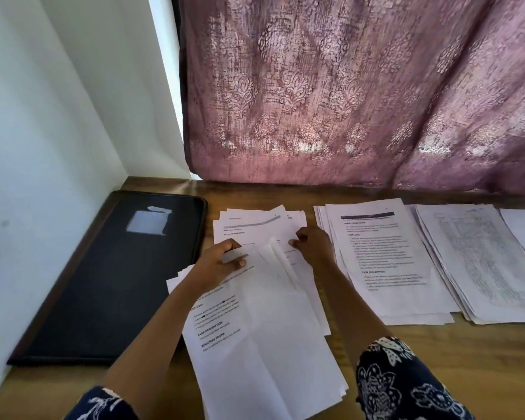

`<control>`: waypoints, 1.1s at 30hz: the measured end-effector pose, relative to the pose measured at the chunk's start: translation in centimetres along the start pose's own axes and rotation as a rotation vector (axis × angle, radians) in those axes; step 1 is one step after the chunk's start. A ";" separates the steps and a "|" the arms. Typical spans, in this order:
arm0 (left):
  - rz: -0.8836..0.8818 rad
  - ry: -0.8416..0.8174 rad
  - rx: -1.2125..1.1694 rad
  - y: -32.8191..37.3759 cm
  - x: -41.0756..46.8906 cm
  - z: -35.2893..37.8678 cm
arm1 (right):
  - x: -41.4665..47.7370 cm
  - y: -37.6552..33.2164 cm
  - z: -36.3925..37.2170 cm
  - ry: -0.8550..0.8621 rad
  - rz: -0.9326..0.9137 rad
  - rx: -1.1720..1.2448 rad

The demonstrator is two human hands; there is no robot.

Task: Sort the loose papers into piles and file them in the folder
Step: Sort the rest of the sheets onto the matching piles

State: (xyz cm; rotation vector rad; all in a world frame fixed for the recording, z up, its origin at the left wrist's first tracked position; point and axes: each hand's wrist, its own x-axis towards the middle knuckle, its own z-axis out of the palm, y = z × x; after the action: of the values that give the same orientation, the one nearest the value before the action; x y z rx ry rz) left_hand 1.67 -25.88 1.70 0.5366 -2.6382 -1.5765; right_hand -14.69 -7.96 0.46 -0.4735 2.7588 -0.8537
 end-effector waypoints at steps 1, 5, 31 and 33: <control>0.003 -0.011 -0.042 0.1 -0.2 -0.2 | -0.1 -0.1 -0.3 0.006 -0.004 0.007; 0.077 -0.013 -0.141 0.1 -0.6 -0.9 | -2.0 0.0 -2.9 0.002 -0.044 0.167; 0.059 -0.046 0.602 -2.2 4.9 1.4 | -3.2 0.8 0.3 0.076 -0.204 0.019; 0.075 0.015 0.659 -1.6 5.3 1.8 | -0.6 0.9 0.5 0.057 -0.279 -0.056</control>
State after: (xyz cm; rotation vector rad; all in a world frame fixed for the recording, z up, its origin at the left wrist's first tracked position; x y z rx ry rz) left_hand -3.17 -26.66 -1.37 0.4415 -3.0850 -0.6453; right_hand -14.22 -7.29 -0.40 -0.8739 2.8163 -0.8623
